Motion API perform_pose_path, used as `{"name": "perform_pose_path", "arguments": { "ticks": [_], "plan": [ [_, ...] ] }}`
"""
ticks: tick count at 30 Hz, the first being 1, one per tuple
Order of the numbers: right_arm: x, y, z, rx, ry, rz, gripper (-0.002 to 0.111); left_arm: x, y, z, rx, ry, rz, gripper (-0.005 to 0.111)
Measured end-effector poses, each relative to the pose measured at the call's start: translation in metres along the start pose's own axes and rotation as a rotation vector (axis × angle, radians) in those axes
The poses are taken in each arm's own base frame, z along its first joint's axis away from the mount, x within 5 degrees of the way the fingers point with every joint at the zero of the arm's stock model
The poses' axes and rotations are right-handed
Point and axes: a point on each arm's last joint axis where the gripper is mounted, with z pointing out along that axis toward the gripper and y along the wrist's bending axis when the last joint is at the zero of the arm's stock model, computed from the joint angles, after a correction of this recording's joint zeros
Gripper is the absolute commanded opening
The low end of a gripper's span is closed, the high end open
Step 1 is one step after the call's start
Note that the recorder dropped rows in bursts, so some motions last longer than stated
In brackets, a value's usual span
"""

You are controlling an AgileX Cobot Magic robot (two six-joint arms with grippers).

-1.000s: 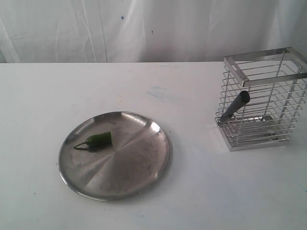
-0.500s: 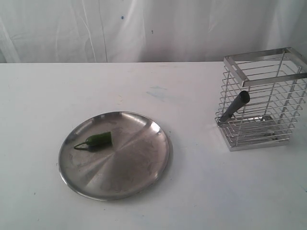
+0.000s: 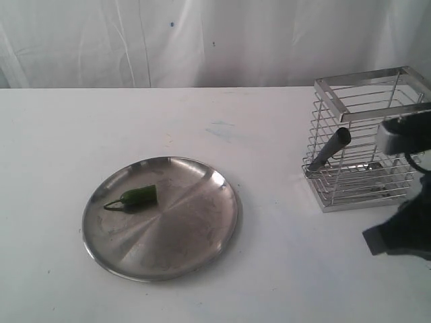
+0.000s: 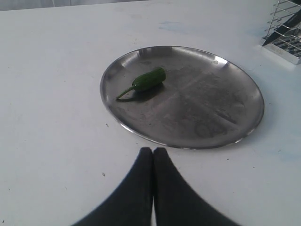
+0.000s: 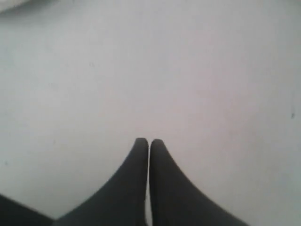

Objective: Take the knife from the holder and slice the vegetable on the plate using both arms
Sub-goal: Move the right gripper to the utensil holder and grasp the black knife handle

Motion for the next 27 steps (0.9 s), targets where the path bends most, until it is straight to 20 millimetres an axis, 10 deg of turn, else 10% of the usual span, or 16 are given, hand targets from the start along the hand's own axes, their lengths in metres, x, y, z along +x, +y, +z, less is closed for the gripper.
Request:
{"name": "perform_pose_path", "arguments": {
  "ticks": [8,17,27],
  "plan": [
    [-0.021,-0.003,0.002,0.034,-0.206,-0.092,0.078,0.000,0.000,0.000,0.000,0.000,0.000,0.000],
    [-0.031,-0.001,0.002,0.007,-0.298,-0.031,0.080,0.000,0.000,0.000,0.000,0.000,0.000,0.000],
    [-0.085,-0.005,0.028,-0.023,-0.356,0.084,0.080,0.000,0.000,0.000,0.000,0.000,0.000,0.000]
  ]
}}
